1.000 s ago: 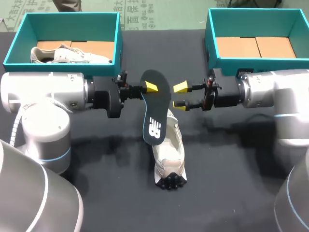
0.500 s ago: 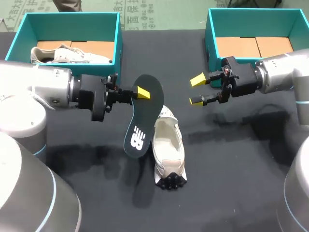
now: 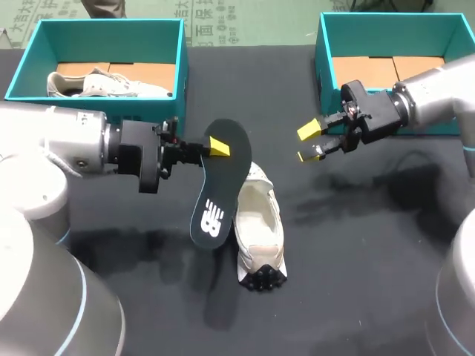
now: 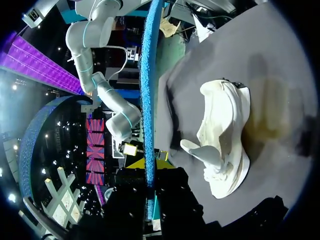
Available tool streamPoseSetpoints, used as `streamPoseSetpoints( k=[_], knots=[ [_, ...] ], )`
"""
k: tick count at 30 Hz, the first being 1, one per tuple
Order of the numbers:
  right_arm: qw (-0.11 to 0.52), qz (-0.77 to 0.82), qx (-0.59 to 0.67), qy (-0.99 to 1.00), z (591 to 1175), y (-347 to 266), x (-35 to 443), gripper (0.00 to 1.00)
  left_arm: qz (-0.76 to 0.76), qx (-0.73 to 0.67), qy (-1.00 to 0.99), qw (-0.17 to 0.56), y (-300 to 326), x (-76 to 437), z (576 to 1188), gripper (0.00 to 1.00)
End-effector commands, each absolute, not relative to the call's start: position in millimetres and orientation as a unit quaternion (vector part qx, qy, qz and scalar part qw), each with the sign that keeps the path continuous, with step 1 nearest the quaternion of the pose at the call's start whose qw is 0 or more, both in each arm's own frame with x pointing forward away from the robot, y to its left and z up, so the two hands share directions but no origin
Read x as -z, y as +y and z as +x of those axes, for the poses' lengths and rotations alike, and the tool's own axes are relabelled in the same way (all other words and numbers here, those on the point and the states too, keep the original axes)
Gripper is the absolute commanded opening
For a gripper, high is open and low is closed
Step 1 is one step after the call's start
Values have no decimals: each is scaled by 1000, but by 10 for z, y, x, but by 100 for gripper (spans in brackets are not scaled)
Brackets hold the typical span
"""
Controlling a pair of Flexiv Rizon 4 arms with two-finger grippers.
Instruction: Take the shoe out of the shoebox, open the shoe tongue, remove and reinsert the insole, then place the shoe into the shoebox
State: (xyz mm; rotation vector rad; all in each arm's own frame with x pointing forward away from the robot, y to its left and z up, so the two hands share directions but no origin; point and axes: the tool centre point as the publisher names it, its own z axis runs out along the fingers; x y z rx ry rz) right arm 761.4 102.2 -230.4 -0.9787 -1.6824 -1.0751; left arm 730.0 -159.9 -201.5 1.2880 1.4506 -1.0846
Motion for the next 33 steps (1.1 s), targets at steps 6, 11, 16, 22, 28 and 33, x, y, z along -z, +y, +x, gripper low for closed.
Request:
streamPoseSetpoints(
  k=[6,11,16,22,28,33],
  knots=[
    [366,-386,366,-764,7412,732,2241,100,512,438,605,424,-1572,1852,6620,0],
    [366,-386,366,-764,7412,732,2241,100,512,438,605,424,-1572,1852,6620,0],
    [366,-386,366,-764,7412,732,2241,100,512,438,605,424,-1572,1852,6620,0],
    [338,-381,329,-795,7374,722,2311,100,495,477,604,404,-1592,1880,6575,0],
    [289,-364,312,-829,7219,564,2440,100,461,510,629,362,-1607,1761,6503,0],
    [259,-356,307,-844,7092,481,2541,100,450,537,629,336,-1689,1686,6388,0]
  ],
)
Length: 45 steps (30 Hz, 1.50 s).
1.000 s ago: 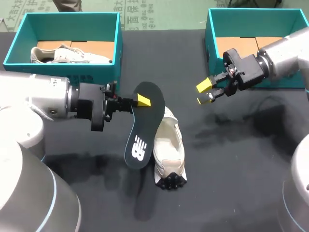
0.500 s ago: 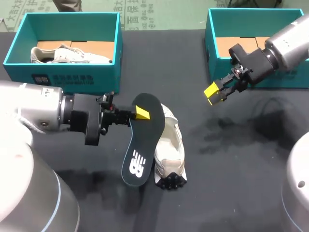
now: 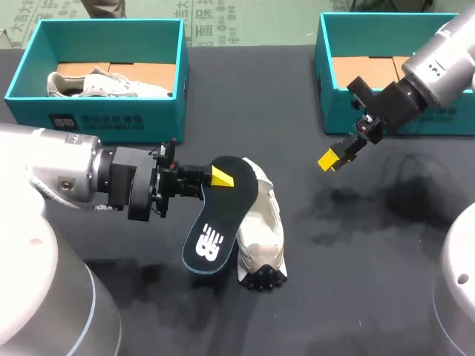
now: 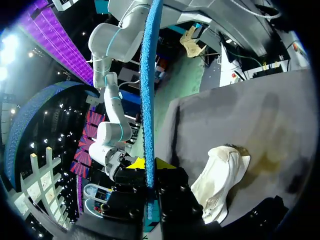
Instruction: Take the shoe out of the shoebox, open the shoe tongue, remove and reinsert the insole, then place the shoe into the shoebox
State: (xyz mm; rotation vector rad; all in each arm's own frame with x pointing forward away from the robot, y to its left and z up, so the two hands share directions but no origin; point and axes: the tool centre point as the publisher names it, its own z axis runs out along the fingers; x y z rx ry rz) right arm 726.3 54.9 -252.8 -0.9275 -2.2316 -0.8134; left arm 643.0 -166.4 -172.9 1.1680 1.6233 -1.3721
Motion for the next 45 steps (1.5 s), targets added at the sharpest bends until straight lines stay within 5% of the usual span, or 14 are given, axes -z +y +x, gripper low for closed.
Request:
streamPoseSetpoints(
  k=[1,20,33,45],
  knots=[
    [256,-356,307,-845,7080,470,2556,100,448,539,632,331,-1712,1687,6368,0],
    [245,-367,282,-852,7011,419,2744,100,400,554,675,278,-1828,1876,6321,0],
    [163,-297,242,-909,6858,559,3160,100,241,668,676,195,-1820,2189,6316,0],
    [160,-285,230,-917,6843,566,3195,100,241,668,676,195,-1820,2189,6316,0]
  ],
)
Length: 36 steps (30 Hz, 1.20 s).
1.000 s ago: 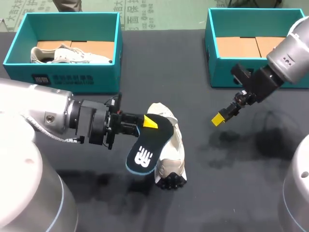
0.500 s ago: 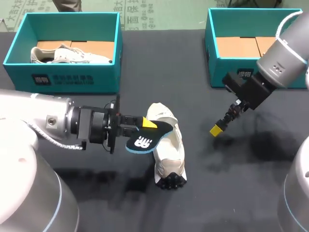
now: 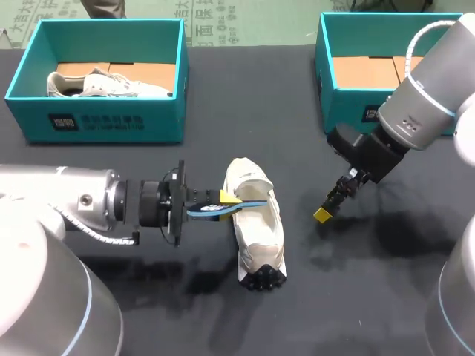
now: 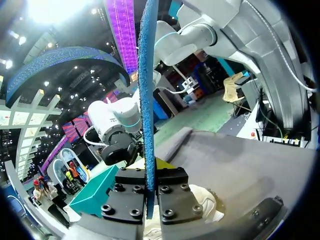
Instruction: Take the shoe out of the shoebox, open the shoe tongue, remove and reinsert the insole, then place the shoe into the shoebox
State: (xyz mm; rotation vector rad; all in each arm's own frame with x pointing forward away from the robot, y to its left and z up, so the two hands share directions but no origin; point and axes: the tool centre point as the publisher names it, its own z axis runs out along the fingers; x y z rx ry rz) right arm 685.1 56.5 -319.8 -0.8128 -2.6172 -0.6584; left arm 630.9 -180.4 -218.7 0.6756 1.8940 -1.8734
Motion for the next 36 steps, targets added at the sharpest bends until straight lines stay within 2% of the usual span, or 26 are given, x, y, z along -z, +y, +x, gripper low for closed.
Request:
streamPoseSetpoints(
  k=[1,3,9,11,24,28,36],
  knots=[
    [160,-285,230,-917,6843,566,3195,100,241,668,676,195,-1820,2189,6316,0],
    [160,-285,230,-917,6843,566,3195,100,227,674,677,188,-1840,2211,6318,0],
    [105,-230,216,-943,6652,599,3467,100,182,693,679,161,-1824,2302,6305,0],
    [109,-211,204,-950,6585,610,3512,100,162,695,682,159,-1824,2318,6306,0],
    [109,-211,204,-950,6585,610,3512,100,163,701,678,150,-1841,2337,6309,0],
    [69,-165,204,-963,6481,706,3488,100,155,705,677,145,-1850,2413,6322,0],
    [51,-121,189,-973,6392,873,3477,100,138,716,670,136,-1927,2523,6315,0]
  ],
)
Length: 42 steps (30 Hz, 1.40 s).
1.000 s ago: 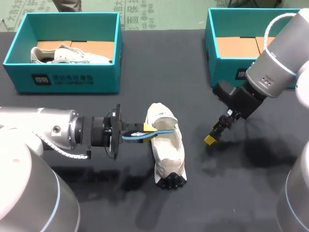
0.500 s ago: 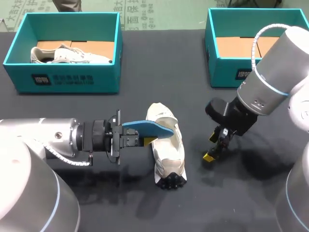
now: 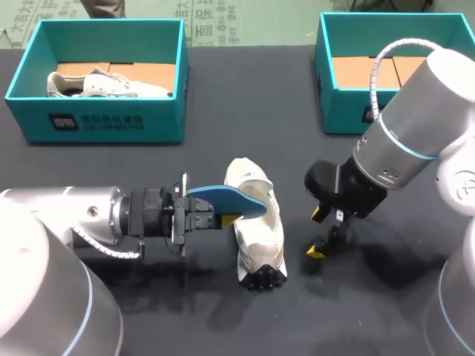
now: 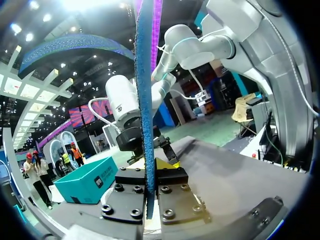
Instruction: Take the shoe out of the shoebox, open the shoe tongue, remove and reinsert the insole, then place the shoe into the shoebox
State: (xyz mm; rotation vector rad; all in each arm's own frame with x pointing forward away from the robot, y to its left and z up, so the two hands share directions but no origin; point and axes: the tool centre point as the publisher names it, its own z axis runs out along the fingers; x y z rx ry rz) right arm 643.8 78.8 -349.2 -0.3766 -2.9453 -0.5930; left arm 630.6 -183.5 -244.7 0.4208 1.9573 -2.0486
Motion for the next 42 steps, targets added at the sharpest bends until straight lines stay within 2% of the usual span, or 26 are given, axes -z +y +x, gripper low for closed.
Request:
streamPoseSetpoints(
  k=[1,17,26,42],
  knots=[
    [46,-116,189,-974,6386,895,3474,100,135,718,669,135,-1942,2532,6312,0],
    [38,-89,182,-979,6405,1006,3540,100,131,723,667,122,-2016,2546,6258,0],
    [31,-69,178,-981,6461,1060,3545,100,167,714,662,154,-2040,2591,6201,0],
    [37,-49,187,-981,6533,1056,3595,100,217,704,657,161,-2099,2780,6240,0]
  ],
)
